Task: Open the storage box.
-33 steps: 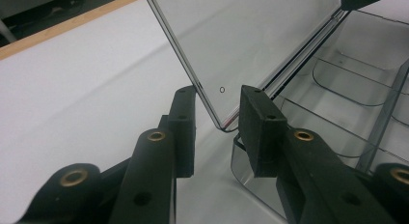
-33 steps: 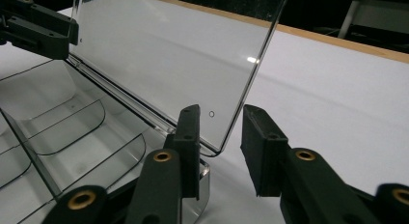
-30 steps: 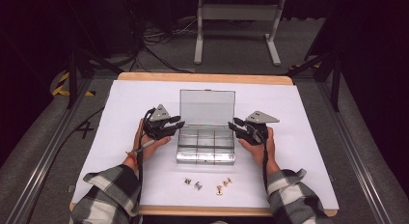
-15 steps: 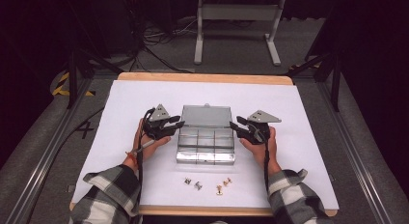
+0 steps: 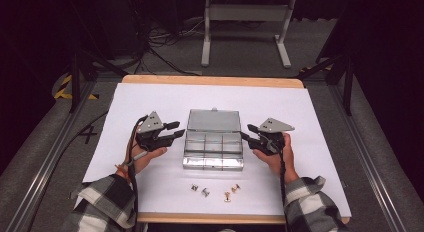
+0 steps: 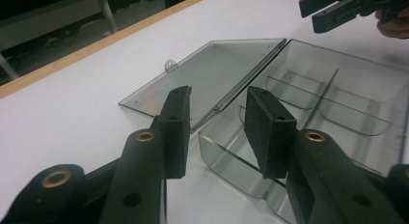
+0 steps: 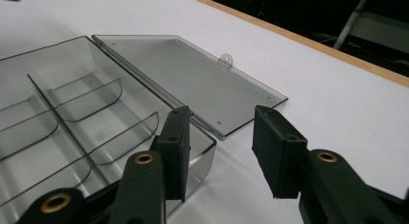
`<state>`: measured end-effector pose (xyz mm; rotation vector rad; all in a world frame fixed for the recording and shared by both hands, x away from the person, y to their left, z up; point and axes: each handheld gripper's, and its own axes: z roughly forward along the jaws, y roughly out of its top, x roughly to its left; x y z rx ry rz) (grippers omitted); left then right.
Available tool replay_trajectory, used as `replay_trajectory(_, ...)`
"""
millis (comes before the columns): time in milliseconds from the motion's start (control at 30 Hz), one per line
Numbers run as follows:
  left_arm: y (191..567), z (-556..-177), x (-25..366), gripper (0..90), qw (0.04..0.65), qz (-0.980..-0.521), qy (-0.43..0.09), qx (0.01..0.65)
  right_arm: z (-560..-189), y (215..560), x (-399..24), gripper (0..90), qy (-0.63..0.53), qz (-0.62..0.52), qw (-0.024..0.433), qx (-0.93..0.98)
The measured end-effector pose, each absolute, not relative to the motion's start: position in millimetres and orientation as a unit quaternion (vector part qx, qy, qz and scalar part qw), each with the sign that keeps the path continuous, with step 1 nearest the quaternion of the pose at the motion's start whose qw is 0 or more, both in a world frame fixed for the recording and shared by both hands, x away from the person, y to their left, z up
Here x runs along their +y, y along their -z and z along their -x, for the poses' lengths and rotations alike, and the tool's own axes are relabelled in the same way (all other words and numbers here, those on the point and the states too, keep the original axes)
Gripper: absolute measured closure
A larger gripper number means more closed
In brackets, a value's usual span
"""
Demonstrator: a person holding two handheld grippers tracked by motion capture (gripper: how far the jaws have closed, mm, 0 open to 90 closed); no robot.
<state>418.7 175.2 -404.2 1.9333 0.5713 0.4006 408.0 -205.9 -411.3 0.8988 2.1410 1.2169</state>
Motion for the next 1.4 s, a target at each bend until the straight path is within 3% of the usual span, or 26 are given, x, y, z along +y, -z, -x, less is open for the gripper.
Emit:
replay_trajectory(667,410.4,-364.7,186.2,55.0,0.498,-0.83,-0.162,0.194,-372.3,395.4,-223.1,53.7,-0.454,-0.291,0.26,0.801)
replay_trajectory(933,429.5,-340.2,178.5,56.1,0.475,-0.857,-0.117,0.161,-350.5,402.7,-236.9,43.4,-0.437,-0.288,0.266,0.809)
replay_trajectory(1400,448.8,-334.2,144.7,56.2,0.434,-0.892,-0.06,0.113,-330.3,431.9,-259.9,35.3,-0.409,-0.309,0.25,0.821)
